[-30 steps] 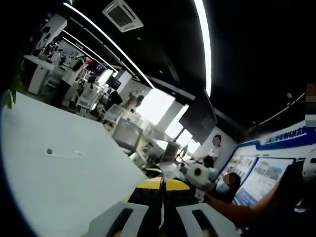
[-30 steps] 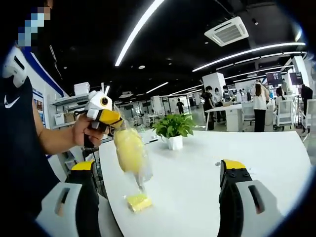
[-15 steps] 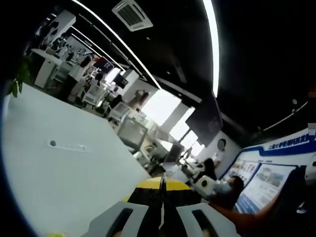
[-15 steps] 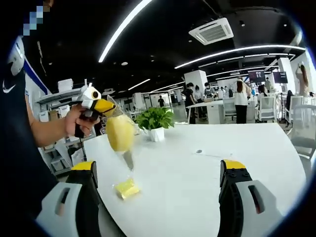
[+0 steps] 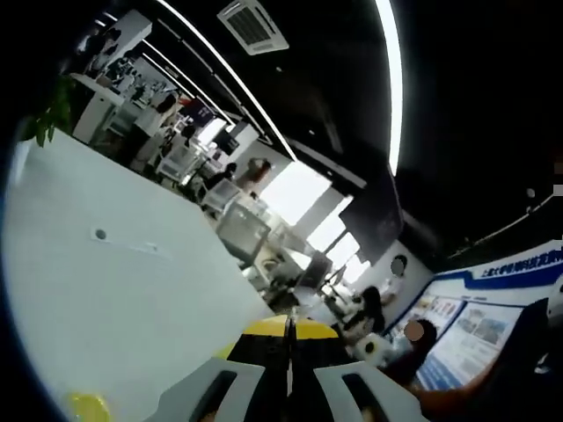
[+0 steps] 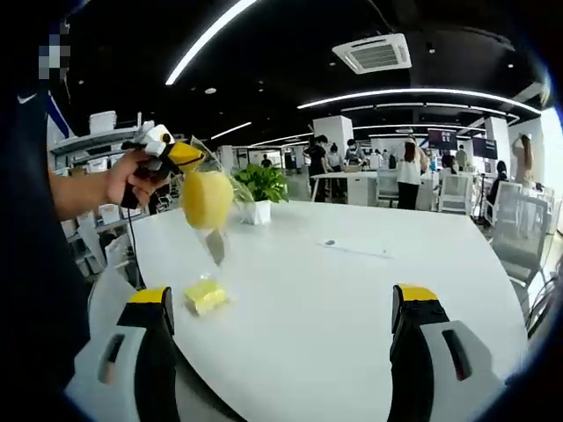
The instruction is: Compare the silicone blocks by pressing each to a similar depth, holding the contact briefly, and releasing to observe deformation and rebound differences across the visible hardness samples.
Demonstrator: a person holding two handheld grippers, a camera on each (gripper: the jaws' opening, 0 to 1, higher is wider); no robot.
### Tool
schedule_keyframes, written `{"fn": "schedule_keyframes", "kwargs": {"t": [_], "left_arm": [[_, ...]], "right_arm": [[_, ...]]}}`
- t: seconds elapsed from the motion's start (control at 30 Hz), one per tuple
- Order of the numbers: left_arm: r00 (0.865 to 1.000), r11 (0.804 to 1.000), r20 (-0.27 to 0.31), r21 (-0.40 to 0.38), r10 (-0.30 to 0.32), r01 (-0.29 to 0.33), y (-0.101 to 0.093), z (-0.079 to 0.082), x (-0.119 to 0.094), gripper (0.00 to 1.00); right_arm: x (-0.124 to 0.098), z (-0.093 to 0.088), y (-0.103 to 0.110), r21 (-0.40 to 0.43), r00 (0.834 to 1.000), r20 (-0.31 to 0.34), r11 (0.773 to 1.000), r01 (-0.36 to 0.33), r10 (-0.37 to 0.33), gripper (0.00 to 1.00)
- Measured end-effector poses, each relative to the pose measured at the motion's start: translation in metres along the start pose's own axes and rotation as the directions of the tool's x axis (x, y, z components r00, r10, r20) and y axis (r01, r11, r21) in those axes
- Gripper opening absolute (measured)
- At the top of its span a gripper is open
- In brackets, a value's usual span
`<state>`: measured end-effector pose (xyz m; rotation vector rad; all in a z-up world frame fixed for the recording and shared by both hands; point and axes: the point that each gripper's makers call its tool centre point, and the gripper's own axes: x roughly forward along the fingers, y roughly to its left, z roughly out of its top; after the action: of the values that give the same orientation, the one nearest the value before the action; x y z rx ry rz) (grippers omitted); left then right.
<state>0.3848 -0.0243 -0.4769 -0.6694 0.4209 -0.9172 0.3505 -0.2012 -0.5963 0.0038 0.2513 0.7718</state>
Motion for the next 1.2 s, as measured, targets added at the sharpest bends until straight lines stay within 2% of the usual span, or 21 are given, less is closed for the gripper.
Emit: {"fn": "schedule_keyframes", "kwargs": {"t": [0.1,0.27,0.47,0.5,0.7,0.87,1.03,1.2], "left_arm": [[1.000,1.000,0.004,-0.009,0.008,-0.008,0.002,-0.004,-0.001,0.00],[1.000,1.000,0.006,-0.022,0.020,-0.020,0.007,-0.012,0.001,0.00],[1.000,0.999,0.010,-0.036,0.024,-0.023,0.008,-0.016,0.002,0.00],[1.000,0.999,0.010,-0.040,0.029,-0.029,0.009,-0.018,0.002,0.00],[0.999,0.998,0.013,-0.051,0.046,-0.045,0.016,-0.022,0.001,0.00],[0.999,0.996,0.005,-0.073,0.045,-0.044,0.020,-0.026,0.002,0.00],[0.999,0.995,-0.007,-0.092,0.045,-0.046,0.024,-0.036,0.007,0.00],[0.998,0.991,-0.025,-0.126,0.050,-0.052,0.034,-0.054,0.010,0.00]], "right_arm": [[-0.005,-0.014,-0.003,-0.008,0.999,-0.021,1.000,0.025,-0.025,0.97],[-0.007,-0.030,-0.009,-0.018,0.998,-0.014,0.998,0.067,-0.068,0.97],[0.003,-0.054,-0.010,-0.025,0.997,-0.026,0.997,0.067,-0.068,0.97],[0.006,-0.063,-0.012,-0.006,0.997,-0.044,0.998,0.067,-0.067,0.97],[0.014,-0.069,-0.008,0.012,0.997,-0.049,0.998,0.065,-0.064,0.97],[0.018,-0.066,-0.009,0.015,0.997,-0.044,0.998,0.061,-0.060,0.97],[0.020,-0.062,-0.011,0.020,0.997,-0.041,0.998,0.067,-0.066,0.97],[0.019,-0.060,-0.013,0.027,0.997,-0.036,0.997,0.074,-0.073,0.97]]}}
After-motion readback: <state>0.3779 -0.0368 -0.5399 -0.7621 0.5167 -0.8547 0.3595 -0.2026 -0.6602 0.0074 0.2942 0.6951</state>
